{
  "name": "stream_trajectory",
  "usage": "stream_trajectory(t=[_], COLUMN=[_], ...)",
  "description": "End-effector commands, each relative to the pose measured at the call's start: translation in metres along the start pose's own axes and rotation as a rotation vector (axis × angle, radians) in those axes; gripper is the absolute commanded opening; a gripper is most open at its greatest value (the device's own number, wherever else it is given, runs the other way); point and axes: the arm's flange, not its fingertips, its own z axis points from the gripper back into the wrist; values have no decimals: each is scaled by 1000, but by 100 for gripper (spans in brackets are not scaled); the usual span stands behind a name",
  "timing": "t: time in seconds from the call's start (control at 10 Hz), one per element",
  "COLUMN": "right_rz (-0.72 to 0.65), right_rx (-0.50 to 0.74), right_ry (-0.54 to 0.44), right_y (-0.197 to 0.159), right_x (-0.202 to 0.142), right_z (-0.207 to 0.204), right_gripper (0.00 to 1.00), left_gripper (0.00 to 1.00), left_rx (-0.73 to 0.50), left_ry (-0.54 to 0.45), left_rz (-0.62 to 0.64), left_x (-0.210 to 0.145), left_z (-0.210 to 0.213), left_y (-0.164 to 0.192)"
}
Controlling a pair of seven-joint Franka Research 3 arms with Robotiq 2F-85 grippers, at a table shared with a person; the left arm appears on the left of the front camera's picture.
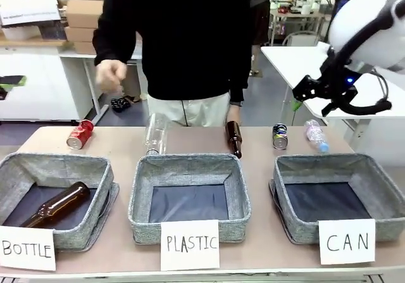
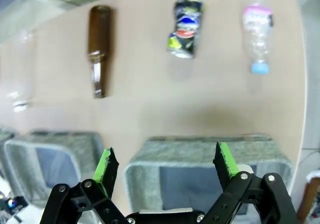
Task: Sort the can waste into the basket.
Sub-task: Pick up the can waste from the table and place it in the right Fabric basket.
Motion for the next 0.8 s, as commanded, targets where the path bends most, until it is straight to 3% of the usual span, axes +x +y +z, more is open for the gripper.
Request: stream_trajectory(t=[0.0,0.3,0.7], right_rz=[-42,-91,-125], right_rx=[-170,-222,-370], right_ry=[33,118,113], right_y=[10,18,27], right_x=[57,93,90], right_z=[-57,-161,-217], right_gripper=[100,100,100], left_gripper=[100,100,100], left_rx=[-21,-21,-21], left_ry=[-5,-5,-5], left_rz=[-22,-22,-22], left_x=[0,0,0], left_z=[-1,-1,-1], left_y=[-2,-2,-2])
